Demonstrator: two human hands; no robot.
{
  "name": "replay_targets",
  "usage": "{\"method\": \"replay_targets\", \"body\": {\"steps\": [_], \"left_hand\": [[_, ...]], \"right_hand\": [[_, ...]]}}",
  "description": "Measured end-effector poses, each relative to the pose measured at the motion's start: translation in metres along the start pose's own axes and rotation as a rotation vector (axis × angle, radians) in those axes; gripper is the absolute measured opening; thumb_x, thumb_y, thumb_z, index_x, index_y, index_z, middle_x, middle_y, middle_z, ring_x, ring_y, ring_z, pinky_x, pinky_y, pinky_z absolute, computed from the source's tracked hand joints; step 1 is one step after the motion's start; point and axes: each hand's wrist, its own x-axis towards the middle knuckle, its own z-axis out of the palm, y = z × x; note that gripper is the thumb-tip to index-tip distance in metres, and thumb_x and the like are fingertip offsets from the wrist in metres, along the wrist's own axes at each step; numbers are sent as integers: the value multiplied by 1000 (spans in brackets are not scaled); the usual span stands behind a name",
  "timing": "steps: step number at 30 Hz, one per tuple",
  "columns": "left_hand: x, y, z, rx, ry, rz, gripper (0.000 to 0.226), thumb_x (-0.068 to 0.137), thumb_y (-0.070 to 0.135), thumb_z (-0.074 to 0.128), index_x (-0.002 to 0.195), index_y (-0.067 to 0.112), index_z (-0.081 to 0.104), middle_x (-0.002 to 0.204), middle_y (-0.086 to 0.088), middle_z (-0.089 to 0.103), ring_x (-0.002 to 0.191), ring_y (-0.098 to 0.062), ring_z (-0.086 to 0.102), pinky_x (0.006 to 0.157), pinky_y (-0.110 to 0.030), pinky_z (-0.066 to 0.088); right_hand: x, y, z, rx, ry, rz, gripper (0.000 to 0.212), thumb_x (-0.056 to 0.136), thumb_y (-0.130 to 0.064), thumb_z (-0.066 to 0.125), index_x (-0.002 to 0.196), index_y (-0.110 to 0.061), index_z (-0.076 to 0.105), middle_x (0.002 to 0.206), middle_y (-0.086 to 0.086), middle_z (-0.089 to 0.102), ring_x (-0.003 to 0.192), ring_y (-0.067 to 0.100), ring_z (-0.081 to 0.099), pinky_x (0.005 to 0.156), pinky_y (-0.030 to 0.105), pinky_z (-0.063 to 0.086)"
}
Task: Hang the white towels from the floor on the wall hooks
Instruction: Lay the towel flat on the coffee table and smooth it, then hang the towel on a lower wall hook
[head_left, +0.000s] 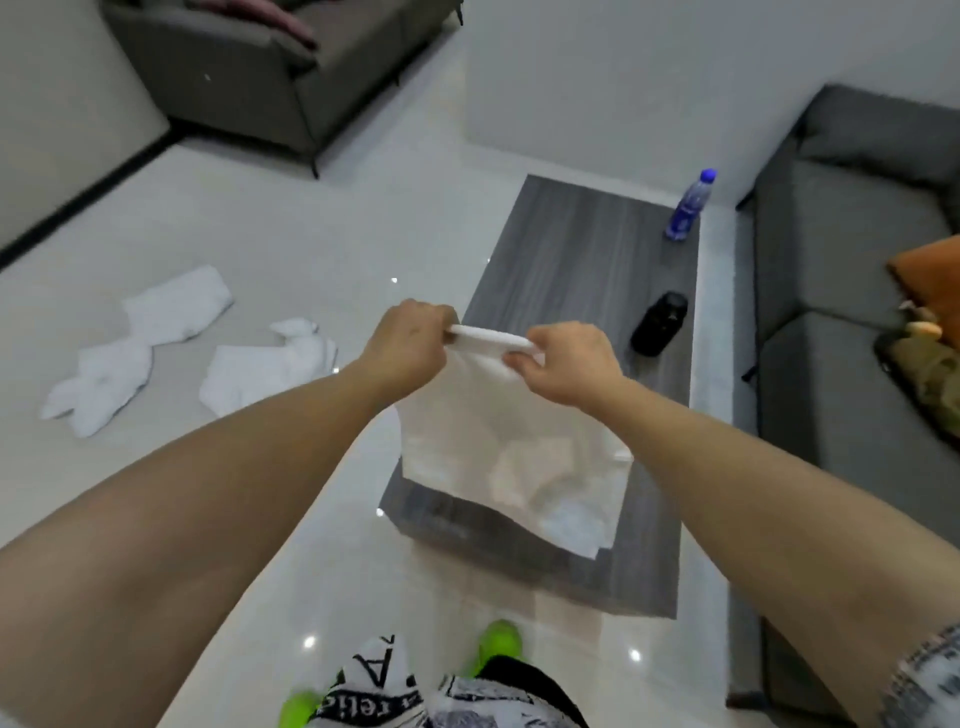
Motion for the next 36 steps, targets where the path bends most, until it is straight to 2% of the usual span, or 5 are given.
{"method": "replay_targets", "body": {"steps": [5,10,14,21,36], "left_hand": [[-16,-51,-112,-12,152,-65,32,82,1,47,94,21,69,85,-4,64,82,-26,57,69,-33,48],[-64,-129,-221,108,280,-67,10,89,17,54,87,21,64,84,-3,64,82,-26,56,68,-35,46],[-122,-213,-299,211,361,-149,19,92,30,56,108,22,62,106,-1,63,97,-26,57,75,-33,44],[-270,-350,-390,243,427,-438,32,93,35,51,123,25,57,123,-3,60,112,-28,55,93,-37,45],[-598,-564,-521,401,602,-1077,37,96,40,52,128,21,55,128,-3,58,116,-25,54,96,-39,46]], "right_hand": [[34,-100,-61,-15,38,-129,33,87,-49,59,67,-23,55,60,-8,53,58,15,51,48,27,30],[56,-235,-105,-52,154,-254,25,89,-47,60,73,-28,56,63,-9,52,58,12,49,48,25,28],[69,-358,-119,-82,257,-358,23,90,-45,59,76,-27,59,66,-6,55,66,19,55,56,28,37],[57,-575,-88,0,285,-560,16,84,-31,56,80,-21,68,72,0,61,70,27,56,61,30,40],[-17,-1025,18,215,59,-1226,23,87,-30,57,67,-20,54,69,-1,58,72,26,60,53,27,34]]}}
